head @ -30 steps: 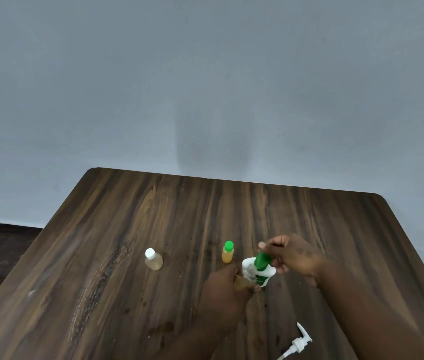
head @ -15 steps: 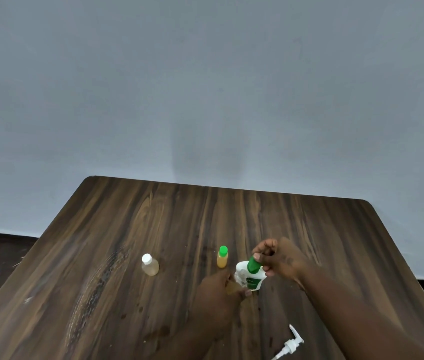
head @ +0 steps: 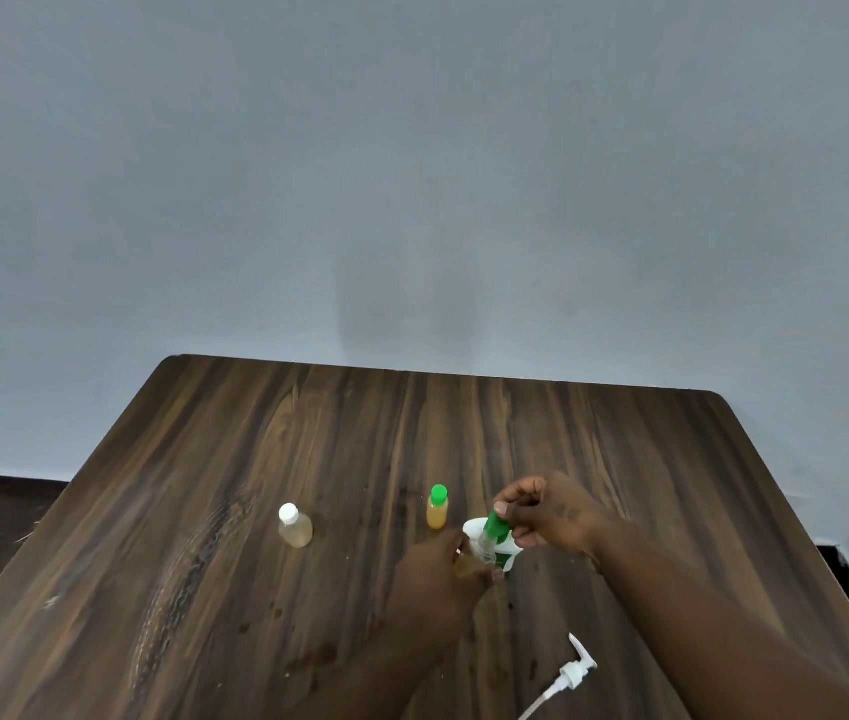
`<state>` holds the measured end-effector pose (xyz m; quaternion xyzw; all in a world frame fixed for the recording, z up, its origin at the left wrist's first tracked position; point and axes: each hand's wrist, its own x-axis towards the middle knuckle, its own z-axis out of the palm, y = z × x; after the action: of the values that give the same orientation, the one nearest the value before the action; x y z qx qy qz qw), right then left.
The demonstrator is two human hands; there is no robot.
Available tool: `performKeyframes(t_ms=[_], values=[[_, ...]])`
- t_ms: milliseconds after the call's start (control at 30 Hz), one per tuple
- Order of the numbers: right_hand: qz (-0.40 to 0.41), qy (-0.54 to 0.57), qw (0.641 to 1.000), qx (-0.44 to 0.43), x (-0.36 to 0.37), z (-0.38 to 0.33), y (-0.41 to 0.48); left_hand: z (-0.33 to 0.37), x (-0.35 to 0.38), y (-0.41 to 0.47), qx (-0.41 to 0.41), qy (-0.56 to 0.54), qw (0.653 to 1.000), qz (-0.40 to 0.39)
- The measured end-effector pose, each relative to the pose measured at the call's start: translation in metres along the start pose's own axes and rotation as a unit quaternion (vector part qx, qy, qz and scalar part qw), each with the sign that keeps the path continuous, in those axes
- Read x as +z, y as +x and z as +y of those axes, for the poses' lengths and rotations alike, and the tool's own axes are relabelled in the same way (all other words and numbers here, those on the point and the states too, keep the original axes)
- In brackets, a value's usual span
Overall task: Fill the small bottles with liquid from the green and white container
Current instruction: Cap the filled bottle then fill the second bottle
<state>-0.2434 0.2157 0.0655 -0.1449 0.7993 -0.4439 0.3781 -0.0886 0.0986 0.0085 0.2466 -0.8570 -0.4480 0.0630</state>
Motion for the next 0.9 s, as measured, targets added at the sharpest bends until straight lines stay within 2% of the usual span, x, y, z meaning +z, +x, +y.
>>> performKeyframes(t_ms=[367,633,900], values=[[0.007,-0.024,0.999,0.030,0.003,-0.007,0.002,0.008,-0.006,-0.007,-0.005,-0.021,1.000,-0.014],[0.015,-0.031,0.999,0.042,0.006,-0.009,0.003,0.010,-0.003,0.001,-0.049,0.023,0.998,-0.014],[0.007,-0.057,0.997,0.047,0.006,-0.008,0.010,0.009,0.001,0.002,-0.054,0.019,0.998,-0.011]])
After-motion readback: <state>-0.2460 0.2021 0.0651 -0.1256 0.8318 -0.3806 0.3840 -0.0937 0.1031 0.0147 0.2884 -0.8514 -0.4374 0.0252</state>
